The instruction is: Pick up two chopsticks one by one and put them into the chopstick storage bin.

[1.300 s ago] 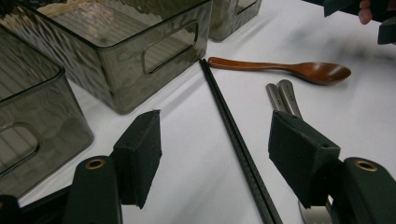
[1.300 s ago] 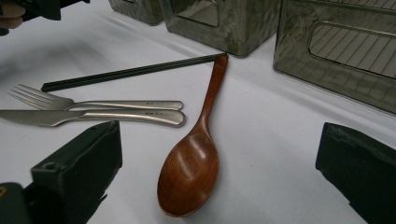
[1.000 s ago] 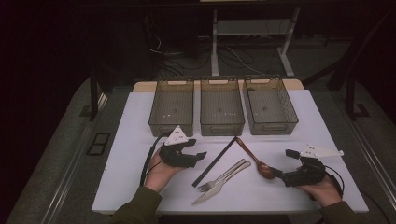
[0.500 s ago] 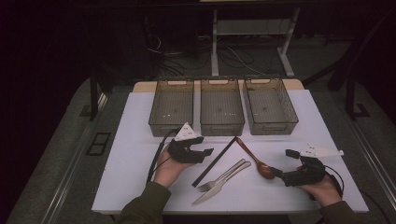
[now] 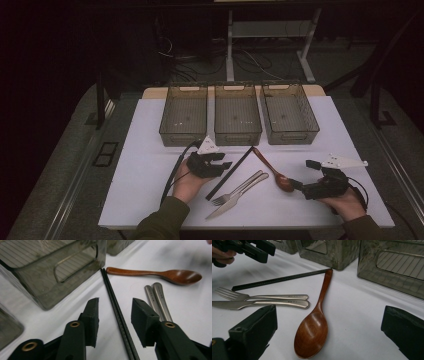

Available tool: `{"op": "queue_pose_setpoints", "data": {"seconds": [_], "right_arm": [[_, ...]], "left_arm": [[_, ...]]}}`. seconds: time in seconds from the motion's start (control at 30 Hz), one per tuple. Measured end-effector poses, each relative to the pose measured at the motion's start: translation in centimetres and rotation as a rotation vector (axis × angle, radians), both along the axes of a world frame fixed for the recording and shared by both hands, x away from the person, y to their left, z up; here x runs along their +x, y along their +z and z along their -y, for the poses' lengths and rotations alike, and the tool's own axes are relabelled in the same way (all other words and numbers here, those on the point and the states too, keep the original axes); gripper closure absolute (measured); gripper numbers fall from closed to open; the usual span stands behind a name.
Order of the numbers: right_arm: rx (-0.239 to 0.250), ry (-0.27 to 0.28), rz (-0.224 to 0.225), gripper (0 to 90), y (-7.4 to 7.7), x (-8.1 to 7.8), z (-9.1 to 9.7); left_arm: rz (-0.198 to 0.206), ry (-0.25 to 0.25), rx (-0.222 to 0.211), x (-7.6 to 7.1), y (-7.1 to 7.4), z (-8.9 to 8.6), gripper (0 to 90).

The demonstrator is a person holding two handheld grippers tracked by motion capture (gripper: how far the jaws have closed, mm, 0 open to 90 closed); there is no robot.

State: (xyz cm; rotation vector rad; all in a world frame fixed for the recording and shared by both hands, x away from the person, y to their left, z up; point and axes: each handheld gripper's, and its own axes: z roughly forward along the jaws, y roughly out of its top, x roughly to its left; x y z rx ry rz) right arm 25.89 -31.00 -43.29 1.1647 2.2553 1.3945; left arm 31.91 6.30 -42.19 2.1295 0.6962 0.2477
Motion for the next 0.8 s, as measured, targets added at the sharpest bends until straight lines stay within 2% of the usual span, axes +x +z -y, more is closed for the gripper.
{"op": "queue_pose_setpoints", "data": {"seconds": [0.23,0.43,0.67,0.8], "right_arm": [[-0.004,-0.002,0.001,0.0,0.0,-0.1,0.0],[0.000,-0.004,0.002,0.0,0.0,0.0,0.0],[-0.002,-0.003,0.002,0.0,0.0,-0.1,0.0],[-0.004,-0.003,0.003,0.0,0.0,-0.1,0.0]], "left_arm": [[-0.034,-0.011,0.047,-0.2,-1.1,0.6,66.9],[-0.060,-0.023,0.068,-0.3,-1.6,0.9,73.4],[-0.105,-0.012,0.050,-0.3,-2.1,0.7,76.6],[-0.115,-0.008,0.049,-0.3,-2.2,0.7,78.0]]}}
